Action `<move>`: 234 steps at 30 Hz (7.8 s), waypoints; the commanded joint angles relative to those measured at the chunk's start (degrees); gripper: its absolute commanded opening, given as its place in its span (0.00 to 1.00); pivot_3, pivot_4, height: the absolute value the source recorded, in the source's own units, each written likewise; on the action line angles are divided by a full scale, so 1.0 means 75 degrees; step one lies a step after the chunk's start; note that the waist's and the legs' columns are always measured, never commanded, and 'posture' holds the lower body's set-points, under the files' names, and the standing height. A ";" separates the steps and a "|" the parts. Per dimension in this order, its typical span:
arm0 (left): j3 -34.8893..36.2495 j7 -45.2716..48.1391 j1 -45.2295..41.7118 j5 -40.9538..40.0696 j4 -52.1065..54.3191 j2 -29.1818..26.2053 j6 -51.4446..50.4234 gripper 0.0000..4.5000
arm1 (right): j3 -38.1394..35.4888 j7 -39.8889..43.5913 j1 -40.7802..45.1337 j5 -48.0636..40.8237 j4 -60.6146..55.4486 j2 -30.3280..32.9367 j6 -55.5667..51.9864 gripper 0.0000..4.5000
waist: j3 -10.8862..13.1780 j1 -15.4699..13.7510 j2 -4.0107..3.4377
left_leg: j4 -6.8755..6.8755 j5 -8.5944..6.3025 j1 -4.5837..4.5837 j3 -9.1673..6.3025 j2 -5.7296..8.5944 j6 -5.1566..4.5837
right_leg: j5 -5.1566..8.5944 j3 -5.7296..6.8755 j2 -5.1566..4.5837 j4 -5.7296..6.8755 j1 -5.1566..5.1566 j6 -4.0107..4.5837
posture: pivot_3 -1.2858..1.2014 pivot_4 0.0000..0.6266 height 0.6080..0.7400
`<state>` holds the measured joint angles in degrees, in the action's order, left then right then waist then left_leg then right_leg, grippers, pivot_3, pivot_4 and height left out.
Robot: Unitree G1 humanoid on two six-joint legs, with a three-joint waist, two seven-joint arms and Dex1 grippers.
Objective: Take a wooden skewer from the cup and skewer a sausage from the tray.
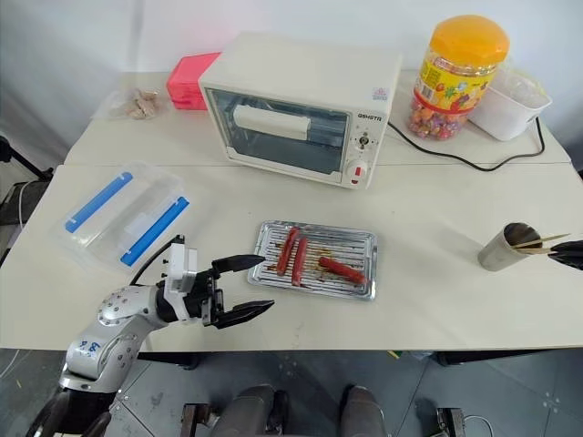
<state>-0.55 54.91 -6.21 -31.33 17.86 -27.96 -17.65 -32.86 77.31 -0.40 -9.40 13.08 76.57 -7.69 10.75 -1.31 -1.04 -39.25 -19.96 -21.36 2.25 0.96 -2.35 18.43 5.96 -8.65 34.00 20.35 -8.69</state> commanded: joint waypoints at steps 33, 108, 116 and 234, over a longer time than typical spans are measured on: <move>0.0121 -0.0291 -0.0187 -0.0119 0.0349 0.0016 0.0001 1.00 | 0.1288 -0.0358 0.1111 0.0001 0.0143 0.0168 -0.0292 0.49 | 0.0000 0.0000 -0.0001 | -0.0002 0.0000 0.0000 0.0001 -0.0002 0.0000 | 0.0000 0.0000 0.0001 0.0000 0.0000 0.0000 | 0.52 0.24 1.00; 0.0553 0.0024 -0.1440 -0.2340 -0.0053 0.0024 -0.2165 1.00 | 0.3043 -0.2470 0.3138 -0.6443 -0.4342 -0.5427 -0.5388 0.01 | -0.0012 0.0015 0.0038 | -0.0033 -0.0005 -0.0011 -0.0023 -0.0002 0.0007 | 0.0000 0.0015 0.0003 0.0079 0.0033 0.0001 | 0.52 0.24 1.00; 0.0513 0.0013 -0.1540 -0.2354 -0.0137 0.0209 -0.2247 0.96 | 0.3127 -0.2644 0.3160 -0.6655 -0.4415 -0.5501 -0.5478 0.00 | -0.0012 0.0002 0.0038 | -0.0034 -0.0005 -0.0012 -0.0024 0.0002 0.0005 | 0.0000 0.0013 0.0001 0.0079 0.0032 0.0001 | 0.52 0.24 1.00; 0.0180 0.1936 -0.1055 -0.0094 -0.1588 -0.0596 0.0480 0.00 | 0.5715 -0.0482 0.4519 -0.1484 -0.4901 -0.2644 -0.3279 0.07 | -0.0007 0.0016 0.0052 | -0.0016 -0.0018 -0.0013 0.0015 -0.0021 0.0012 | -0.0001 0.0040 0.0007 0.0019 0.0033 0.0002 | 0.52 0.24 1.00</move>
<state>0.84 69.34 -13.64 -32.15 5.77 -32.47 -14.85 10.98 73.99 33.46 -19.71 -21.93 56.96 -31.93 10.70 -1.19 -0.65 -39.37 -20.09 -21.46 2.37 0.80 -2.26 18.42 6.26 -8.60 34.14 20.59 -8.67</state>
